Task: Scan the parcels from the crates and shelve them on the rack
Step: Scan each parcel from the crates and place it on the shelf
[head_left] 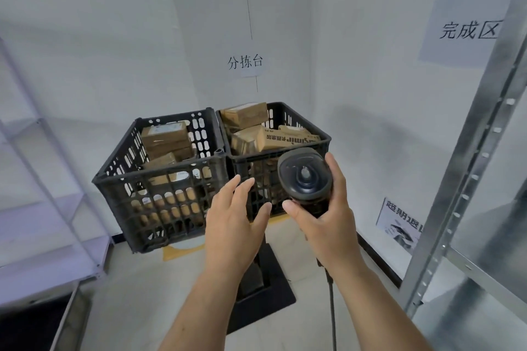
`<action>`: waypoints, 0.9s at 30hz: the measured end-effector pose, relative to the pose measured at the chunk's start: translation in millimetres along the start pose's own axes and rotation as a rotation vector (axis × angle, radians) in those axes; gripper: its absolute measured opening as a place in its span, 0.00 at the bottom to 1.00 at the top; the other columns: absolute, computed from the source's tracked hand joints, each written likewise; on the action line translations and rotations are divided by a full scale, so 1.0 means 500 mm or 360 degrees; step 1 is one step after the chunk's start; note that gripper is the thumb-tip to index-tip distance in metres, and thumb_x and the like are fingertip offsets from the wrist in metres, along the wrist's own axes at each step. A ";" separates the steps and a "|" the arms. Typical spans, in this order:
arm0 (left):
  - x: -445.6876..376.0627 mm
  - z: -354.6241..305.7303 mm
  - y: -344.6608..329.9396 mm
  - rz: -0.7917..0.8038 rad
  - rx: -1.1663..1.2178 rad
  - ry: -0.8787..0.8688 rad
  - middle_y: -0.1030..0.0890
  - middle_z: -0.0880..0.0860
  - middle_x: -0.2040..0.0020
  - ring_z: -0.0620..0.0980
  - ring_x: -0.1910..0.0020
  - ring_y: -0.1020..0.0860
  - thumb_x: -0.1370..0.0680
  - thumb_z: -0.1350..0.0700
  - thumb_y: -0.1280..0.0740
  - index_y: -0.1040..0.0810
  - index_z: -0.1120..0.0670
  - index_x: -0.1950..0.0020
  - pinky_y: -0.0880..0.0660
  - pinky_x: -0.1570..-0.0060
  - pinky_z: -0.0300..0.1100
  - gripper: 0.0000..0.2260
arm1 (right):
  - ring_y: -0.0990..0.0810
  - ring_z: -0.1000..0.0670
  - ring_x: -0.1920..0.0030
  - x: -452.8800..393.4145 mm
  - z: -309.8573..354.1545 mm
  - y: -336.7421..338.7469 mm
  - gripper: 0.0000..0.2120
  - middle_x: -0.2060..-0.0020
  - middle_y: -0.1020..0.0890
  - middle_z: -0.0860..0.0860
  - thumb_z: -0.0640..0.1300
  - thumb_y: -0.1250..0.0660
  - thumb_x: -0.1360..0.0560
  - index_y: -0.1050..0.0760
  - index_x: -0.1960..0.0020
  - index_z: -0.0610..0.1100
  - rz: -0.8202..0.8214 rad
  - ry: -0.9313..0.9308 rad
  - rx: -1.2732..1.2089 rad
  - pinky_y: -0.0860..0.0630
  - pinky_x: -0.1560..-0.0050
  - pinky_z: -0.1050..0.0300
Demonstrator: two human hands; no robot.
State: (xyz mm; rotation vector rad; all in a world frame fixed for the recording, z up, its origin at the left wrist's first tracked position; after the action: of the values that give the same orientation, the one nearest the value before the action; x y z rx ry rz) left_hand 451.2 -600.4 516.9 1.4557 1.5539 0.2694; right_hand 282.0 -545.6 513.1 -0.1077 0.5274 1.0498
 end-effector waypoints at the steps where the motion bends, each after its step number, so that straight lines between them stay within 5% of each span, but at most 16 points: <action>1: -0.022 0.006 -0.011 0.0004 0.0008 -0.0001 0.36 0.49 0.25 0.48 0.26 0.39 0.22 0.45 0.35 0.34 0.50 0.26 0.40 0.30 0.45 0.26 | 0.26 0.74 0.47 -0.020 -0.013 -0.007 0.44 0.47 0.29 0.73 0.42 0.24 0.29 0.48 0.28 0.67 -0.0003 -0.0014 -0.0009 0.27 0.49 0.76; 5: -0.118 0.023 -0.065 0.0040 0.0031 -0.0044 0.37 0.48 0.24 0.47 0.26 0.40 0.21 0.44 0.36 0.37 0.49 0.25 0.41 0.29 0.44 0.27 | 0.30 0.80 0.47 -0.103 -0.056 -0.031 0.44 0.46 0.31 0.74 0.40 0.24 0.29 0.47 0.24 0.60 -0.0011 -0.0041 0.0018 0.32 0.50 0.81; 9: -0.228 0.037 -0.111 0.0087 0.0093 -0.0117 0.37 0.47 0.25 0.46 0.26 0.41 0.21 0.45 0.36 0.38 0.48 0.24 0.42 0.28 0.45 0.27 | 0.31 0.79 0.47 -0.196 -0.091 -0.049 0.43 0.43 0.30 0.72 0.42 0.24 0.29 0.47 0.30 0.68 -0.0092 -0.0053 0.0076 0.34 0.49 0.82; 12: -0.316 0.054 -0.137 0.0119 0.0135 -0.0191 0.37 0.46 0.25 0.45 0.26 0.41 0.21 0.46 0.35 0.39 0.47 0.24 0.42 0.28 0.44 0.27 | 0.31 0.80 0.47 -0.270 -0.111 -0.076 0.44 0.43 0.30 0.72 0.43 0.24 0.29 0.48 0.26 0.66 -0.0134 -0.0082 0.0119 0.35 0.50 0.83; 16: -0.426 0.089 -0.179 0.0230 0.0153 -0.0292 0.38 0.45 0.25 0.45 0.26 0.42 0.22 0.46 0.34 0.43 0.45 0.23 0.43 0.28 0.43 0.30 | 0.30 0.70 0.41 -0.359 -0.133 -0.116 0.46 0.38 0.29 0.69 0.47 0.23 0.30 0.48 0.23 0.63 -0.0213 -0.0107 0.0162 0.36 0.41 0.76; 20: -0.509 0.113 -0.246 0.0439 0.0152 -0.0427 0.41 0.45 0.23 0.47 0.24 0.45 0.23 0.46 0.32 0.48 0.43 0.22 0.41 0.26 0.48 0.35 | 0.32 0.79 0.45 -0.422 -0.164 -0.145 0.46 0.44 0.32 0.76 0.47 0.23 0.30 0.48 0.24 0.65 -0.0264 -0.0141 0.0214 0.35 0.44 0.79; 24: -0.555 0.131 -0.324 0.0709 0.0098 -0.0455 0.48 0.47 0.21 0.48 0.23 0.49 0.25 0.44 0.31 0.55 0.42 0.21 0.44 0.25 0.48 0.41 | 0.29 0.70 0.40 -0.457 -0.195 -0.150 0.46 0.43 0.32 0.75 0.47 0.23 0.30 0.48 0.24 0.67 -0.0260 -0.0197 0.0279 0.28 0.33 0.56; 27: -0.571 0.146 -0.375 0.0891 0.0019 -0.0415 0.52 0.47 0.20 0.49 0.23 0.51 0.26 0.42 0.30 0.58 0.40 0.22 0.46 0.26 0.47 0.43 | 0.26 0.59 0.35 -0.475 -0.212 -0.144 0.46 0.39 0.28 0.70 0.48 0.23 0.30 0.49 0.26 0.70 -0.0270 -0.0213 0.0290 0.25 0.35 0.43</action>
State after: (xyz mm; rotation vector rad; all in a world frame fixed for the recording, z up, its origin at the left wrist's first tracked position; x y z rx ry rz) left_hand 335.2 -928.1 481.6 1.8360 0.9214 0.3776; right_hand 213.1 -806.5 519.4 0.0774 0.4817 0.8332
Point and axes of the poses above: each hand's wrist, its own x-axis away from the middle knuckle, its own y-axis out of the back of the hand, z = x × y, the point moved 10 cm from there along -x, towards the middle knuckle
